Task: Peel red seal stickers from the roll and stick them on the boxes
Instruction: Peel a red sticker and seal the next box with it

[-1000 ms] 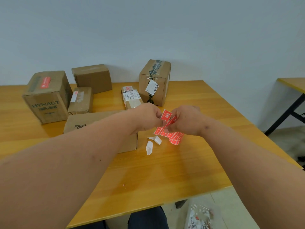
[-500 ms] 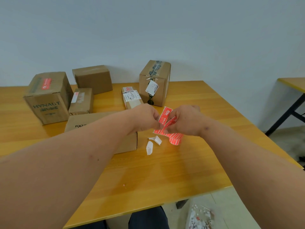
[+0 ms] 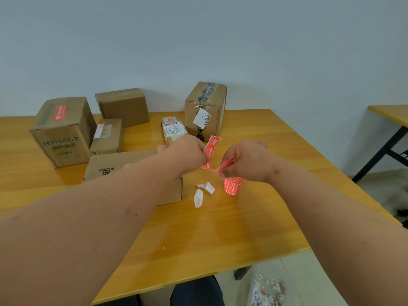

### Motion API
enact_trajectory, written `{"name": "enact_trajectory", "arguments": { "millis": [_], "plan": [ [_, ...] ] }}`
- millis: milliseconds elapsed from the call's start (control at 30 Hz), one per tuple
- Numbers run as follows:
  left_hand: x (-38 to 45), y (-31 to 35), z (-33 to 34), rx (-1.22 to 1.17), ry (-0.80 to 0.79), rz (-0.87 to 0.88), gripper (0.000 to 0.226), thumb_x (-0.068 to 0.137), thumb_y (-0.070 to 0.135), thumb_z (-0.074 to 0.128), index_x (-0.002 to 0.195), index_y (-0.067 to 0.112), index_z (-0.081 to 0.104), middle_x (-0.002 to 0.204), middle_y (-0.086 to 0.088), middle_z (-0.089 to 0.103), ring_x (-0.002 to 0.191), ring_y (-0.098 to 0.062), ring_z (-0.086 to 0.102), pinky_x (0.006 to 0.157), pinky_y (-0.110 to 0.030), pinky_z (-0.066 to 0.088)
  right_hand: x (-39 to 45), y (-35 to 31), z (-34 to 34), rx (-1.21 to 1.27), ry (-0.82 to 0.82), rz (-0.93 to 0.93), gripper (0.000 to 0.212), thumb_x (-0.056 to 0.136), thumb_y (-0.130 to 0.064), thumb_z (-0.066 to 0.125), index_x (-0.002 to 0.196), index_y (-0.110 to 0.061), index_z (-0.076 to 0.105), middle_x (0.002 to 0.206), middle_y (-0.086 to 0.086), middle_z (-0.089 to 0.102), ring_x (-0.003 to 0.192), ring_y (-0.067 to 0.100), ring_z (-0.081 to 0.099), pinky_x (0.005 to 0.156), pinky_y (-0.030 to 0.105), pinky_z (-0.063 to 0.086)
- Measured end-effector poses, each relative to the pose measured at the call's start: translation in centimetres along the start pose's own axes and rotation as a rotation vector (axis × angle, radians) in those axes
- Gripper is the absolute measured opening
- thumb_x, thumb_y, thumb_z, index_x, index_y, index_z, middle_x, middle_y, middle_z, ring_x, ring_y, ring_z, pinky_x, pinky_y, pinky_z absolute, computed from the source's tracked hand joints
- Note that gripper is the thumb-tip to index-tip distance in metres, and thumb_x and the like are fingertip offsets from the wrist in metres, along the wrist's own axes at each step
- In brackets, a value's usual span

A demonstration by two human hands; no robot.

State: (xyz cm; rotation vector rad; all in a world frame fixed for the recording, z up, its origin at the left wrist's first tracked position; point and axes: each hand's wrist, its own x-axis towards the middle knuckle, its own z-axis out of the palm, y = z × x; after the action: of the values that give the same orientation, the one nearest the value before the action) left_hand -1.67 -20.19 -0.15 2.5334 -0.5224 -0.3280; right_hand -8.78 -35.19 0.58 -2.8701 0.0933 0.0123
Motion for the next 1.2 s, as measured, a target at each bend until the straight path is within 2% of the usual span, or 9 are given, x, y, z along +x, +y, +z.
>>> {"name": "enact_trajectory", "arguments": {
  "millis": [233,333,467,600,733,800,967,1067,1200],
  "plan": [
    [0.3,-0.6,-0.5,-0.092,0.049,-0.005,0.018,0.086,0.039,0.070,0.078,0.023,0.068,0.085,-0.001,0.066,0.095,-0.024,0.060,0.095,-0.050,0.047,-0.4,0.2,-0.1,0.036,-0.024,0.021,0.034,0.071,-0.063,0.070,0.088,-0.033,0.071,0.088,-0.013,0.068,0.098,0.003,0.052,0.097,0.036,0.022],
    [-0.3,-0.4,-1.2,-0.190,0.007,0.026,0.015,0.085,0.034,0.073,0.088,0.019,0.072,0.089,-0.003,0.067,0.088,-0.016,0.059,0.078,-0.032,0.049,0.0,-0.3,-0.9,0.162,0.102,0.025,0.047,0.075,-0.076,0.052,0.094,-0.037,0.068,0.092,-0.017,0.065,0.096,0.000,0.053,0.093,0.037,0.027],
    [-1.7,-0.4,-2.5,-0.255,-0.057,0.067,0.013,0.082,0.024,0.076,0.090,0.014,0.074,0.096,-0.007,0.071,0.097,-0.020,0.062,0.085,-0.035,0.048,0.5,-1.6,-1.4,0.467,0.223,0.065,0.037,0.089,-0.055,0.055,0.110,-0.028,0.068,0.105,-0.012,0.067,0.099,0.007,0.058,0.087,0.034,0.046],
    [-2.6,-1.2,-3.7,-0.243,-0.101,0.076,0.011,0.082,0.026,0.076,0.089,0.017,0.075,0.096,-0.004,0.071,0.098,-0.019,0.062,0.086,-0.034,0.046,0.4,-3.3,-1.5,0.583,0.211,0.041,0.023,0.093,-0.033,0.059,0.093,-0.014,0.071,0.087,-0.004,0.071,0.077,0.005,0.061,0.065,0.023,0.045],
    [-3.4,-2.6,-4.8,-0.261,-0.077,0.091,0.025,0.081,0.032,0.077,0.102,0.023,0.067,0.099,0.003,0.068,0.097,-0.014,0.061,0.082,-0.032,0.045,0.4,-4.8,-1.4,0.583,0.235,0.043,0.023,0.092,-0.031,0.062,0.088,-0.010,0.071,0.084,-0.001,0.071,0.084,0.023,0.066,0.075,0.038,0.053],
    [-3.8,-3.3,-5.4,-0.314,0.062,0.148,0.036,0.076,0.039,0.079,0.105,0.027,0.061,0.099,0.004,0.066,0.094,-0.014,0.062,0.089,-0.039,0.051,0.6,-5.6,-1.4,0.604,0.242,0.026,0.022,0.090,-0.031,0.064,0.086,-0.011,0.072,0.082,0.000,0.072,0.083,0.026,0.066,0.077,0.042,0.053],
    [-4.8,-4.2,-6.6,-0.391,0.215,0.233,0.017,0.085,0.022,0.074,0.096,0.018,0.063,0.086,-0.003,0.068,0.076,-0.017,0.062,0.080,-0.037,0.055,1.0,-8.0,-1.0,0.715,0.131,-0.029,0.020,0.091,-0.027,0.064,0.086,-0.009,0.072,0.077,-0.001,0.073,0.064,0.001,0.059,0.067,0.020,0.047],
    [-5.3,-5.1,-7.4,-0.455,0.202,0.203,0.009,0.085,0.017,0.073,0.091,0.016,0.066,0.083,-0.010,0.070,0.072,-0.013,0.060,0.075,-0.034,0.055,1.2,-8.7,-0.8,0.812,0.076,-0.065,0.016,0.091,-0.022,0.063,0.086,-0.011,0.073,0.079,0.003,0.074,0.072,0.010,0.062,0.078,0.030,0.051],
    [-5.7,-6.9,-8.4,-0.553,0.133,0.170,0.011,0.083,0.008,0.074,0.092,0.010,0.068,0.089,-0.014,0.073,0.076,-0.012,0.064,0.082,-0.032,0.055,1.6,-9.6,-0.6,0.880,0.081,-0.065,0.012,0.089,-0.015,0.063,0.085,-0.009,0.072,0.076,0.005,0.071,0.071,0.013,0.062,0.067,0.020,0.046]
  ]
}}
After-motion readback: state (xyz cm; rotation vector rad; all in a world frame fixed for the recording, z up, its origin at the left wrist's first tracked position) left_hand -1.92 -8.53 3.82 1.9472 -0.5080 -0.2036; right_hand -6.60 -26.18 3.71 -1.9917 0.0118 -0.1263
